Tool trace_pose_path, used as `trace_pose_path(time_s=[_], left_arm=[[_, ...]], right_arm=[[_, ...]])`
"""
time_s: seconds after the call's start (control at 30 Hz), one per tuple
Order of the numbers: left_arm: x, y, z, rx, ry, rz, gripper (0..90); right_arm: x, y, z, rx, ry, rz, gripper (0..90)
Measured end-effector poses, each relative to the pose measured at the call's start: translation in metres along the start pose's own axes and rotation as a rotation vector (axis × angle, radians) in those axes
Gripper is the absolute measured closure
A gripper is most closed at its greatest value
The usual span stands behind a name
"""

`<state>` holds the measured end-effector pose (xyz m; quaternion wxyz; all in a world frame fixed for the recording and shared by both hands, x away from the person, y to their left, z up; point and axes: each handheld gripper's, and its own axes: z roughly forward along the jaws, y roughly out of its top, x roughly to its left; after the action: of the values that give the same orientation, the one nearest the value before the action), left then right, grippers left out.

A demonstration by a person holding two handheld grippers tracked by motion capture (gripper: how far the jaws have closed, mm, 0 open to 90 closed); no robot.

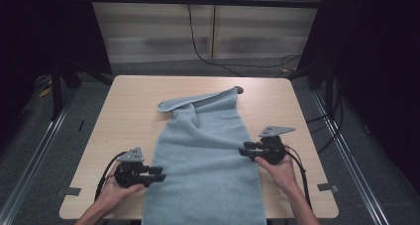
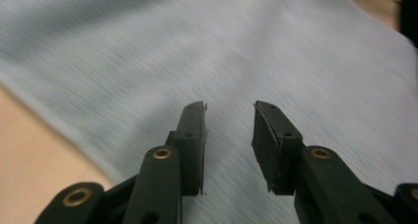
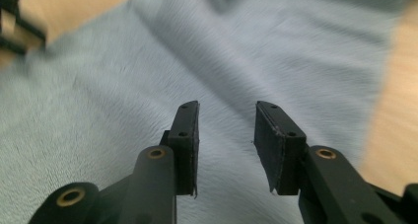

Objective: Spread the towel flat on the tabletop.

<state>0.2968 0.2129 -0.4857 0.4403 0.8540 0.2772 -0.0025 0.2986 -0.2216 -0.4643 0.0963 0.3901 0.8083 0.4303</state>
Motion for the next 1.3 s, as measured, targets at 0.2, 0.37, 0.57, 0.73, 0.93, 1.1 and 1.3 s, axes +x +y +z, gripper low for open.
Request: trace_pose_path(time_s=[0.2, 0.37, 0.57, 0.73, 0.93, 1.1, 1.3], left_arm=[[0.047, 0.024, 0.032, 0.006, 0.163, -0.09, 65.4], [0.038, 0.012, 0.027, 0.031, 0.146, -0.031, 66.8], [0.009, -0.013, 0.006, 0.045, 0.114, 0.01, 66.9], [-0.015, -0.032, -0.011, 0.07, 0.045, 0.0, 66.8], [-0.026, -0.043, -0.024, 0.091, -0.063, -0.031, 67.3], [-0.002, -0.018, -0.016, 0.025, 0.01, -0.056, 64.6], [0.055, 0.032, 0.02, -0.021, 0.172, -0.13, 65.5]], right_arm=[[0.002, -0.004, 0.046, 0.125, -0.025, -0.016, 60.0], [0.009, -0.014, 0.043, 0.133, -0.001, -0.029, 57.9], [0.04, -0.038, 0.022, 0.131, 0.076, -0.047, 57.9], [0.075, -0.059, 0.004, 0.146, 0.154, -0.054, 57.7], [0.089, -0.063, -0.005, 0.163, 0.252, -0.03, 54.7], [0.068, -0.04, 0.0, 0.061, 0.168, -0.024, 54.9], [0.01, 0.009, 0.053, 0.068, -0.003, -0.042, 55.7]])
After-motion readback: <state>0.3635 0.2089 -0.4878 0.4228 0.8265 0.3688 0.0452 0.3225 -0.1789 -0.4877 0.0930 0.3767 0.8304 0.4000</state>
